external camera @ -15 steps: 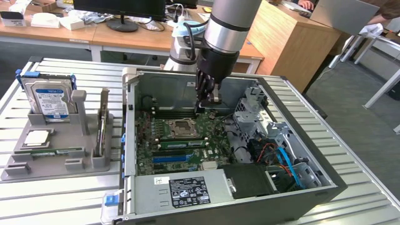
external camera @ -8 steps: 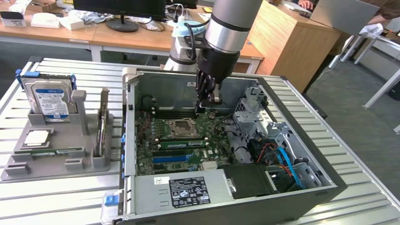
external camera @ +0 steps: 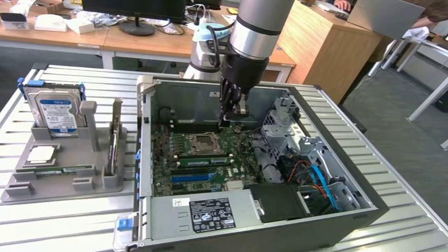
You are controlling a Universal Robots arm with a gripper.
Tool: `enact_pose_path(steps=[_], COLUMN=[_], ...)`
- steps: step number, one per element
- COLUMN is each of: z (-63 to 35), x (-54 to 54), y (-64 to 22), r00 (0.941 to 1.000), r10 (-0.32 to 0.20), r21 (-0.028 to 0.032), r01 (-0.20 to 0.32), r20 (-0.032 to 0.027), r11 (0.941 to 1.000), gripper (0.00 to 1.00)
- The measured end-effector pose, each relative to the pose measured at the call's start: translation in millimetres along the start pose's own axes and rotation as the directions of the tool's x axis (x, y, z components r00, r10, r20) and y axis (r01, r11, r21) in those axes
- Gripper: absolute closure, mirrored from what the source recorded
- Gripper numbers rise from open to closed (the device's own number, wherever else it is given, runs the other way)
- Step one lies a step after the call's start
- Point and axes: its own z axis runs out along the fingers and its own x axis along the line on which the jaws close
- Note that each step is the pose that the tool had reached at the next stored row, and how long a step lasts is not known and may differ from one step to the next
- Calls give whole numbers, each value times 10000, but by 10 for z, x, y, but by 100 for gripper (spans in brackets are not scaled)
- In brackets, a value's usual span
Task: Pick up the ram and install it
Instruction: 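Press down the ram until it locks into place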
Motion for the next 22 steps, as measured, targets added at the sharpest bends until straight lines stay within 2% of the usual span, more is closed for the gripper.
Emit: enact_pose_path(steps=[6,12,17,22], z=[0,2,3,5], x=[0,0,0,0], y=[0,0,0,0], r00=[10000,9960,9861,9700], r10=[63,893,1663,2430], r21=[3,37,66,94], r01=[-63,-893,-1664,-2431], r20=[2,28,53,81], r11=[10000,9960,9860,9700], gripper=[90,90,90,90])
